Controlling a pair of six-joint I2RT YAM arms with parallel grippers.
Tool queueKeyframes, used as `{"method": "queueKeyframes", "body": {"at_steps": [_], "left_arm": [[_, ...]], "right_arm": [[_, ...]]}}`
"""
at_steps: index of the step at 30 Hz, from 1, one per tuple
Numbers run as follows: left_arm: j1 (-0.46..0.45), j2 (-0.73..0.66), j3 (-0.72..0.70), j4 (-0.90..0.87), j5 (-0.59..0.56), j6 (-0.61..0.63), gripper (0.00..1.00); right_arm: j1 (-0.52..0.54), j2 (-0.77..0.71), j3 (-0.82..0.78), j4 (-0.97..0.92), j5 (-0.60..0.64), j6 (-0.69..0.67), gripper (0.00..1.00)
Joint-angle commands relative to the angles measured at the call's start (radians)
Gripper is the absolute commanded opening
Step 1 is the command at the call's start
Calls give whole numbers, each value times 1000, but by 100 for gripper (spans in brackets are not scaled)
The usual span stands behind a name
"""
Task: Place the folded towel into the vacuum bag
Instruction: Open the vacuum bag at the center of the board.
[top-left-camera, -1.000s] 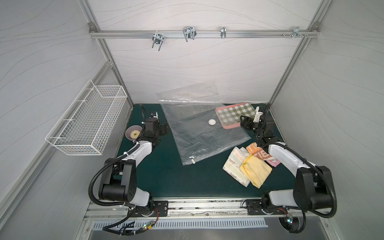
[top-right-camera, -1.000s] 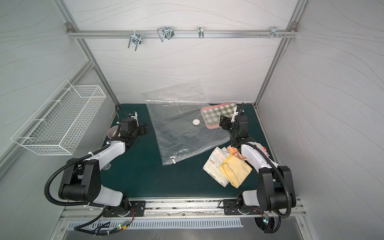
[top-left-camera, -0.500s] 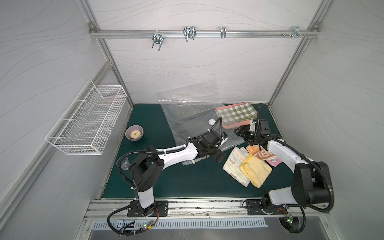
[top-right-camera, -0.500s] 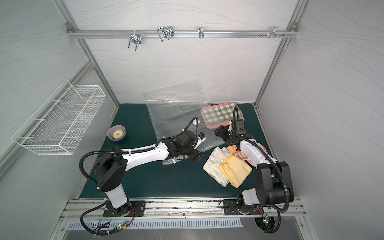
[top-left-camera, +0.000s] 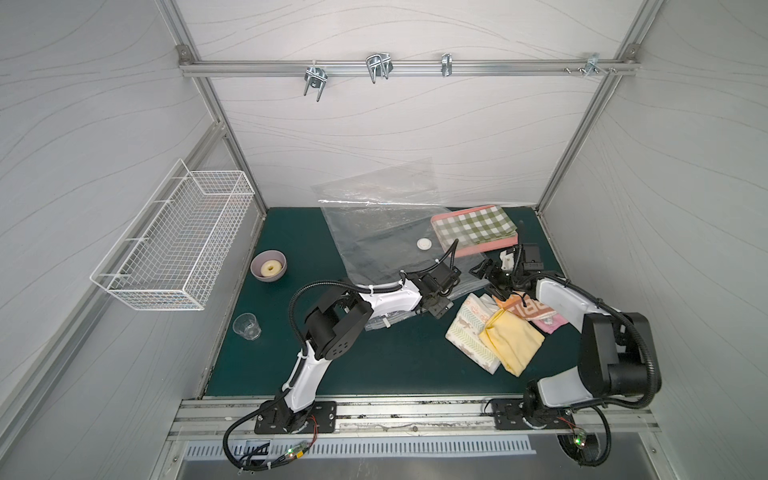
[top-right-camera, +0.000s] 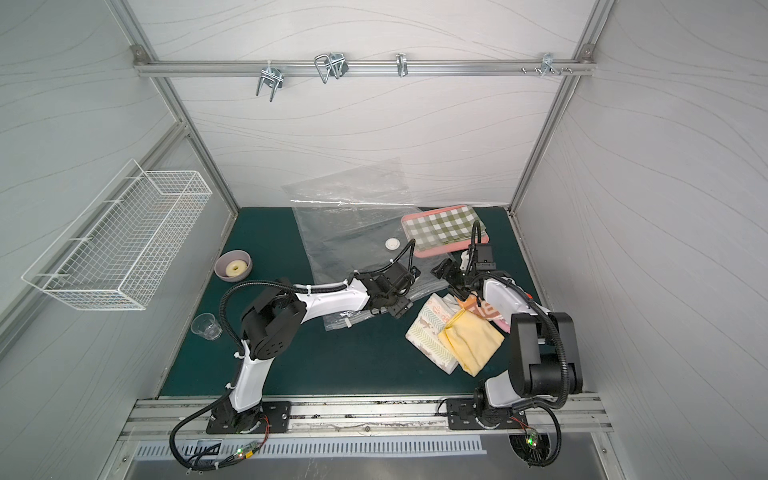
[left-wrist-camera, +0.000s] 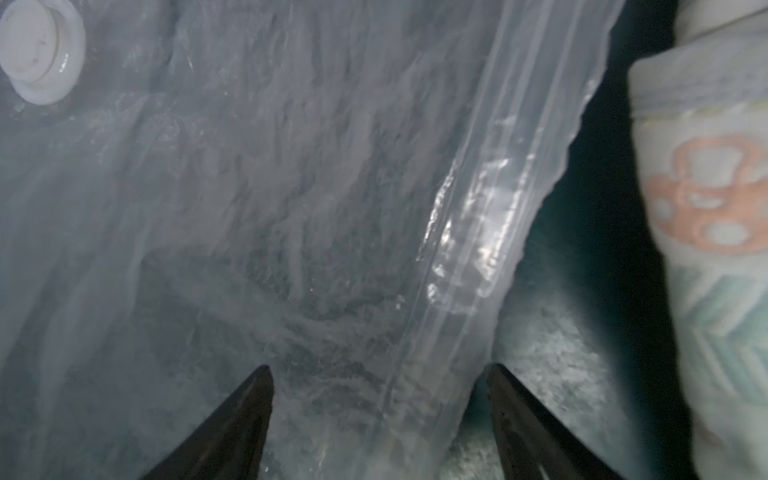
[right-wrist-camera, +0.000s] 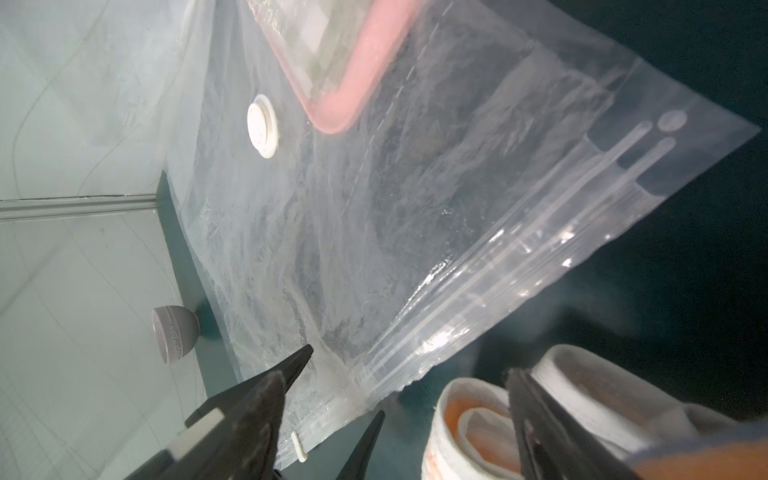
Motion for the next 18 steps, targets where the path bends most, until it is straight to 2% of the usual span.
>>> {"method": "queueKeyframes", "body": {"at_steps": [1,8,11,13,17,18], "left_arm": [[1,34,73,-7,-65,-9,77],[9,40,101,-7,-59,-19,55],[20,47,108,-9,-49,-43,39],[39,53,115,-15,-29,-64,33],[84,42,130,-31,28,-135,2],[98,27,128,-35,49,-158,0]], "right_arm": [[2,-2,-2,15,-25,9,84],[7,-11,-8,27,-44,4,84],[7,-15,-8,23,-38,-5,84],[8,-15,-7,26,-43,-13,85],[9,-19,2,27,-58,-27,85],[9,-20,4,25,-59,-34,85]]}}
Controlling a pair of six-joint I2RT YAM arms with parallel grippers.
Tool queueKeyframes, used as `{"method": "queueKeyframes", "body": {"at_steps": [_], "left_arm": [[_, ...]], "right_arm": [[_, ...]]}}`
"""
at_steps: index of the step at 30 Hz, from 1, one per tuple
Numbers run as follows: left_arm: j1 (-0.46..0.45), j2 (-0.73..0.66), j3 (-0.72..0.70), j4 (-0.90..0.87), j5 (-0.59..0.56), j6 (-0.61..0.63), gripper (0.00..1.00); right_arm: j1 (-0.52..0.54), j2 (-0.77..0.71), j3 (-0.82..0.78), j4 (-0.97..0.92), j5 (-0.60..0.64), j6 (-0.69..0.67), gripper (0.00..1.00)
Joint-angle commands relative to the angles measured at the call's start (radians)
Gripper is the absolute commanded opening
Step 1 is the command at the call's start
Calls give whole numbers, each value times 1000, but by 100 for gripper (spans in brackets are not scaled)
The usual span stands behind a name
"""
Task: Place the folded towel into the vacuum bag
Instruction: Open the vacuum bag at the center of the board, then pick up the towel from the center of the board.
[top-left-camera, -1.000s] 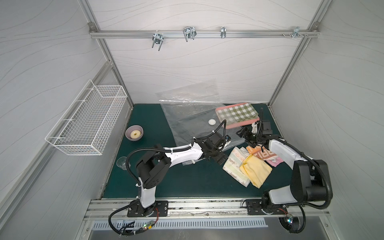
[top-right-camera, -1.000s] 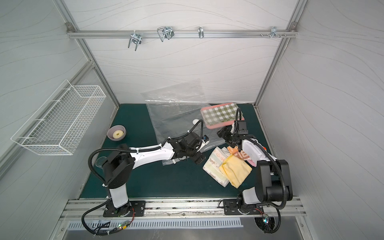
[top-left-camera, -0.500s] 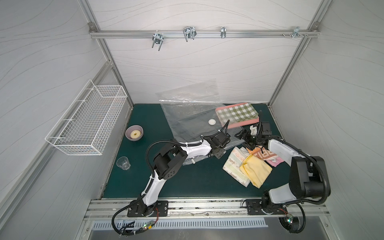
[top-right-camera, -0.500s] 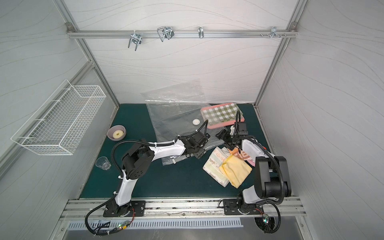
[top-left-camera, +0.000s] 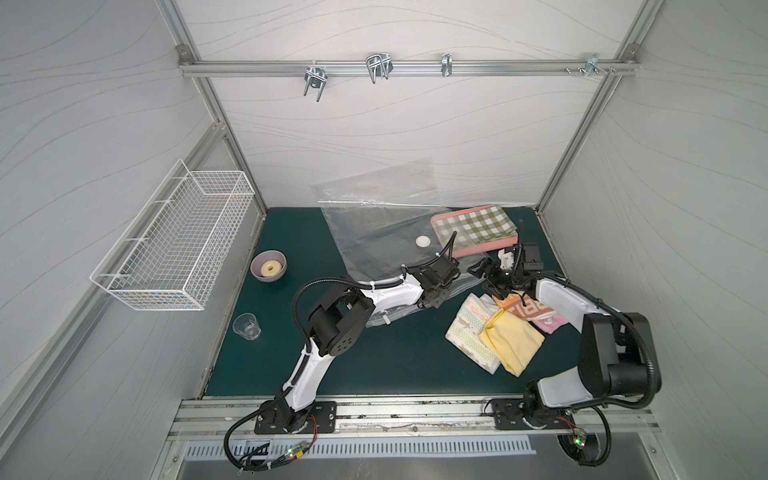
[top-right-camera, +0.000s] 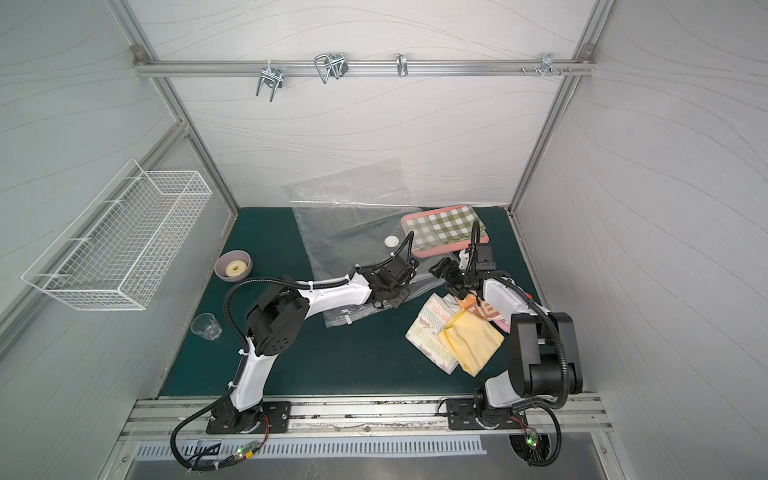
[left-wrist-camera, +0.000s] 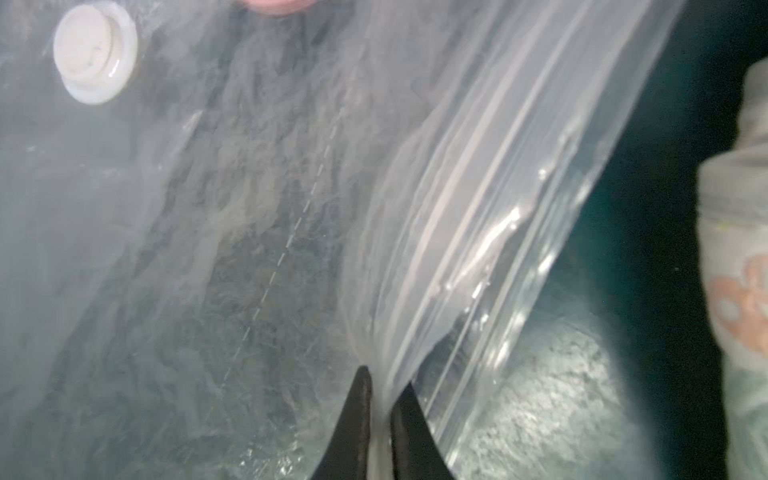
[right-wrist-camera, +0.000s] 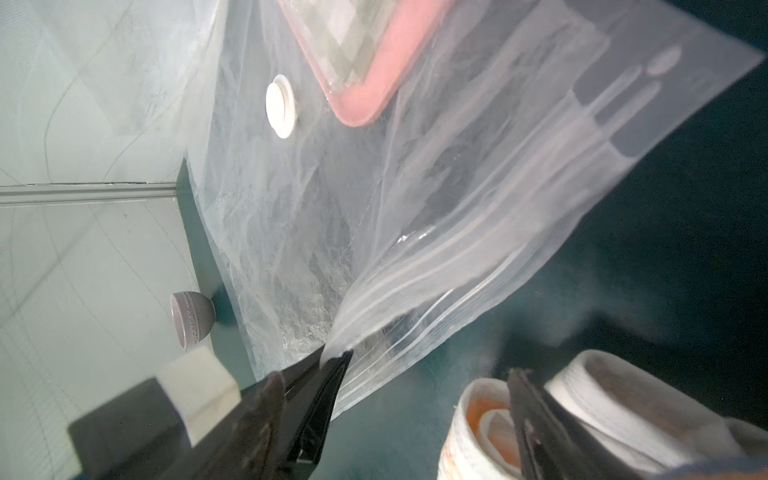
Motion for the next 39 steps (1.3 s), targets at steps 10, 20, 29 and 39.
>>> {"method": "queueKeyframes", "body": {"at_steps": [10,20,29,39], "left_arm": [[205,-254,-74,-95,200,-279,0],[209,-288,-120,-110,231,-351,0],[221,-304,-165,-86,188,-375,0],[227,-264,-155,-87,240,-429,0]], "right_arm": [[11,-50,-10,4,1,-43,85],[134,-141,10,-121,124,5,85],[303,-421,-87,-533,407,12,86],[377,-432,-184,-667,488,10,92]]}}
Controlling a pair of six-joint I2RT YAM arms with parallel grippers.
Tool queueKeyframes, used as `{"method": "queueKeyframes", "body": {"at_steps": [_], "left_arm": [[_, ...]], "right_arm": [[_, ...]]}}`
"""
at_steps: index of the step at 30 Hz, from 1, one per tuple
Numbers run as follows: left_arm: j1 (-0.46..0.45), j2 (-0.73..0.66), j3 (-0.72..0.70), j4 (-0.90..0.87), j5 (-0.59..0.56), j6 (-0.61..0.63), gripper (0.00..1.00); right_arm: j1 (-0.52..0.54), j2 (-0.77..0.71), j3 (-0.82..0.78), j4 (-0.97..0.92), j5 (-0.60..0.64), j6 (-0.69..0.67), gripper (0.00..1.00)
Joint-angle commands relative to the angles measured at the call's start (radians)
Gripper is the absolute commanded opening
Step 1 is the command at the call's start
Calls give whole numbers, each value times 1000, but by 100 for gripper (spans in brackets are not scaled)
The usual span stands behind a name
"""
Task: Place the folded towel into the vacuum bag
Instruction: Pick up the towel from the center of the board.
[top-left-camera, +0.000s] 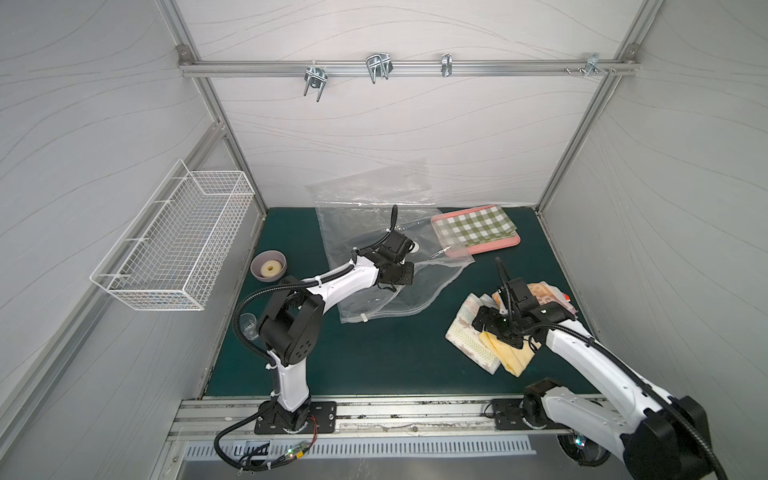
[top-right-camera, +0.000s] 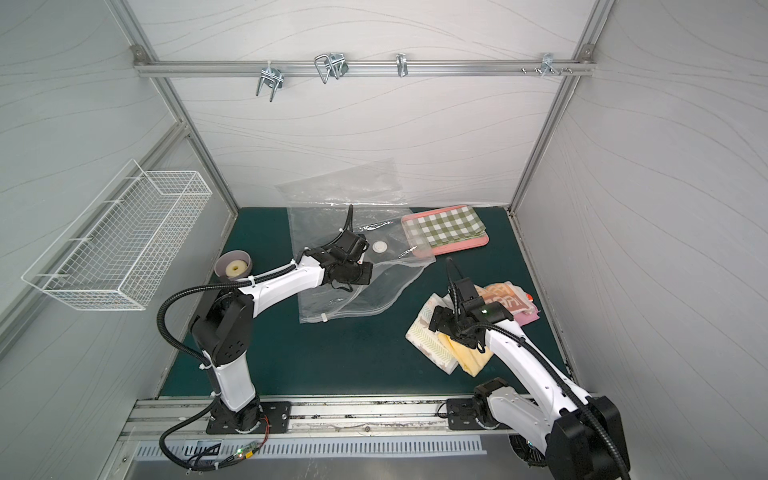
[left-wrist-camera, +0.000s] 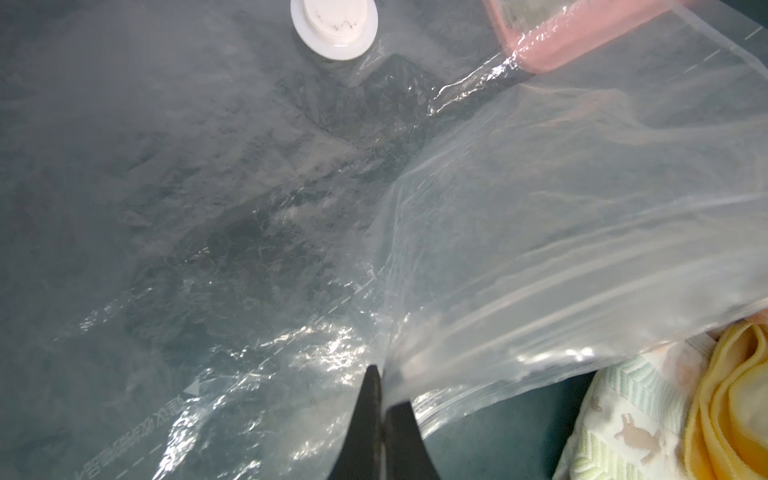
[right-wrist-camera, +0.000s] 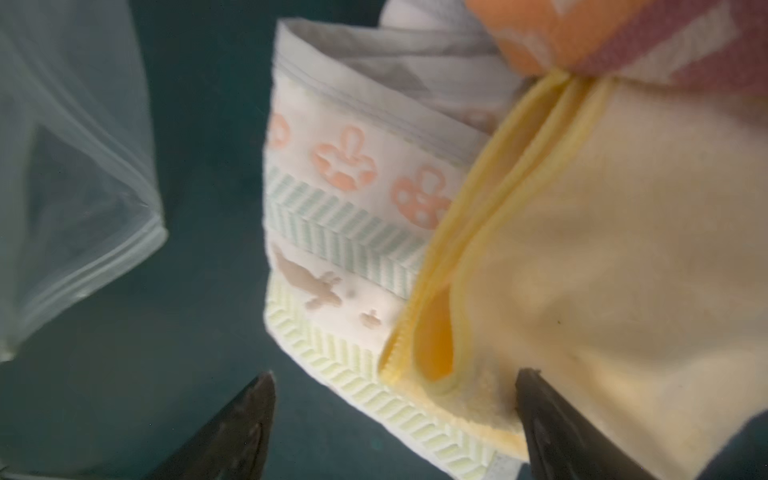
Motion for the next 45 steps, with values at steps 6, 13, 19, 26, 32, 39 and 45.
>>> {"method": "queueKeyframes", "body": {"at_steps": [6,13,19,26,32,39,45], "left_arm": [[3,28,22,4,17,-39,0],[3,35,32,-7,29,-50,0],[4,36,33,-12,25,-48,0],[3,30,33,-13,20,-43,0],[3,31,35,-7,50,-40,0],[5,37,51,3,111,-12,0],[8,49,64,10,143,-20,0]], "right_arm": [[87,102,9,-49,106,-23,93],[164,219,69,-84,275,-29,92],[164,242,76,-61,307,-42,72],[137,231,25,22,176,-54,21],[15,99,31,81,-6,-82,0],[4,0,195,137,-147,-167,0],[16,40,359,139,-201,-215,0]]}}
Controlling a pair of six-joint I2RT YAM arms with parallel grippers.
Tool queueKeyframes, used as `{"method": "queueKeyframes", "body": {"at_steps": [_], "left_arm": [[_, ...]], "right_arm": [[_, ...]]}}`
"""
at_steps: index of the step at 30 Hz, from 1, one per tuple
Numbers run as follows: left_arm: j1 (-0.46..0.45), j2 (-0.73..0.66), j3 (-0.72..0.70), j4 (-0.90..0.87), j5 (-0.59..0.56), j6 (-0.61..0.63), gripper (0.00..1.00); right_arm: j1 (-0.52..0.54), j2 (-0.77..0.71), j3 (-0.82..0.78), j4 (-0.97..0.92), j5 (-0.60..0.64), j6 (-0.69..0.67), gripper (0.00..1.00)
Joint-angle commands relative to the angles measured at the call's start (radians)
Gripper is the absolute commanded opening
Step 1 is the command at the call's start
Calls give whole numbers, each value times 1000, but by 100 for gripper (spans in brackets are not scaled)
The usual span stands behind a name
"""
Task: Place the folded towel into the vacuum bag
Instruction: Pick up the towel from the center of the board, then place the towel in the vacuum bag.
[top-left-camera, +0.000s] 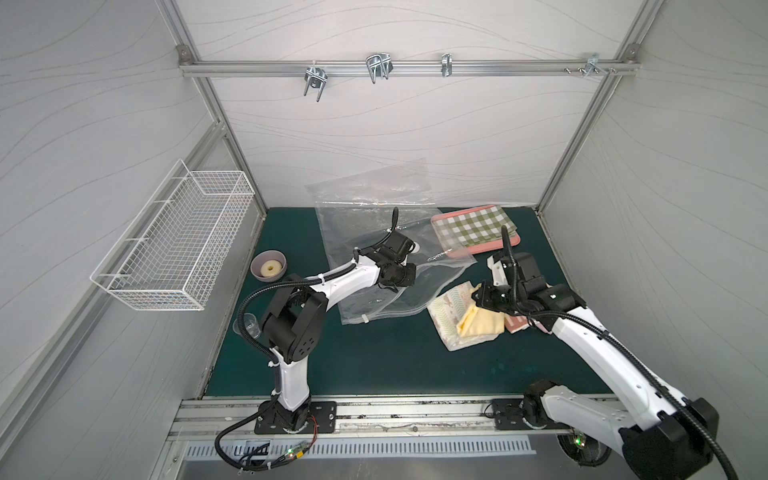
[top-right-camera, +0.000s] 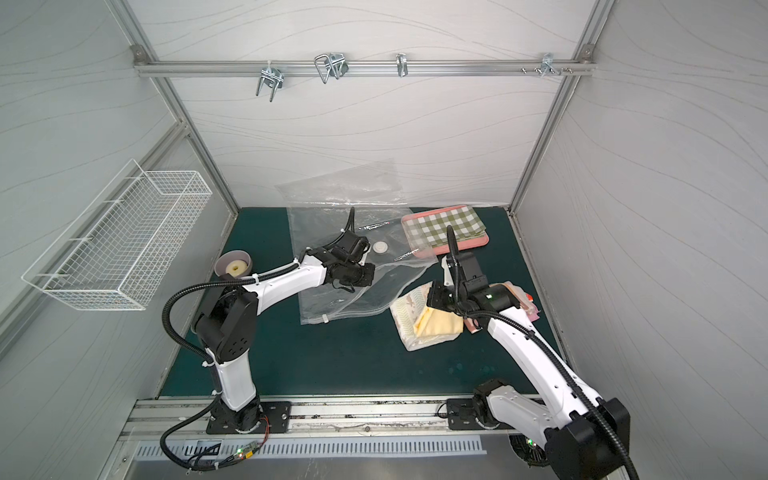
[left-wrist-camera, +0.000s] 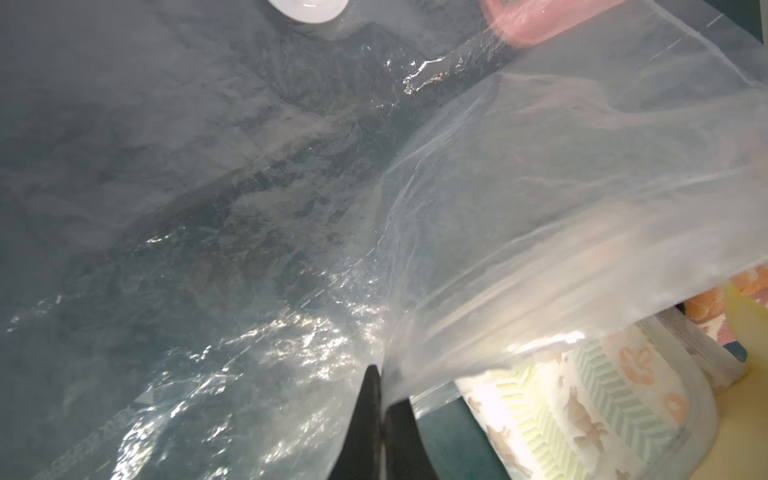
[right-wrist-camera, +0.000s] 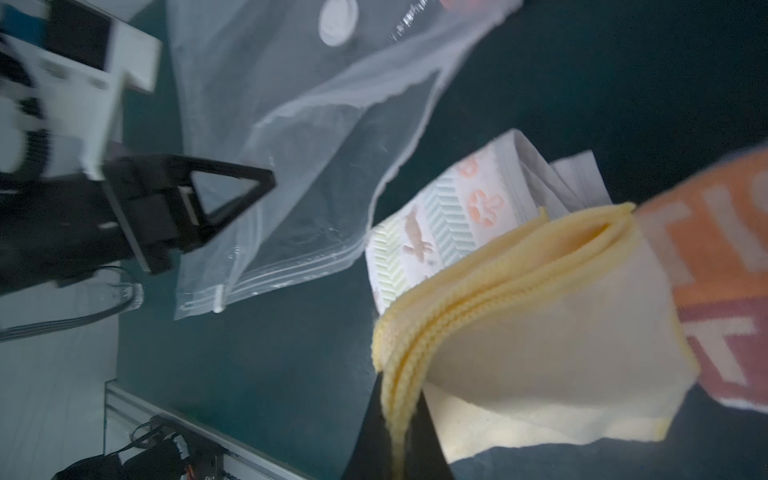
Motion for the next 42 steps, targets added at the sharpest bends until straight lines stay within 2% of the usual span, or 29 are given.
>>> {"method": "queueKeyframes", "body": {"at_steps": [1,5,9,18,20,22,26,29,34,38,42], "left_arm": [[8,35,60,8,46,-7,0],[13,61,93,-15,77,-21,0],[24,73,118,-18,125,-44,0],[80,60,132,12,296,-139,0],[90,48,136,-26,272,-144,0],[107,28,113,-14,316,-137,0],[128,-31,39,71,365,-201,0],[129,-70,23,97,377,-166,0],[120,-109,13,107,460,-104,0],[95,-99,8,61,421,-63,0],[83,-62,4,67,409,-79,0]], "right_arm": [[13,18,74,18,-60,-47,0],[46,45,110,73,-92,-45,1],[114,134,95,172,-91,-8,1],[173,487,100,474,-114,140,1],[164,537,108,523,-93,155,2],[136,575,114,556,-81,185,2],[72,642,118,624,-111,245,3],[33,687,122,654,-137,279,3],[-9,732,111,729,-156,367,4],[-40,742,92,876,-204,474,7],[-42,786,125,1003,-277,537,8]]}}
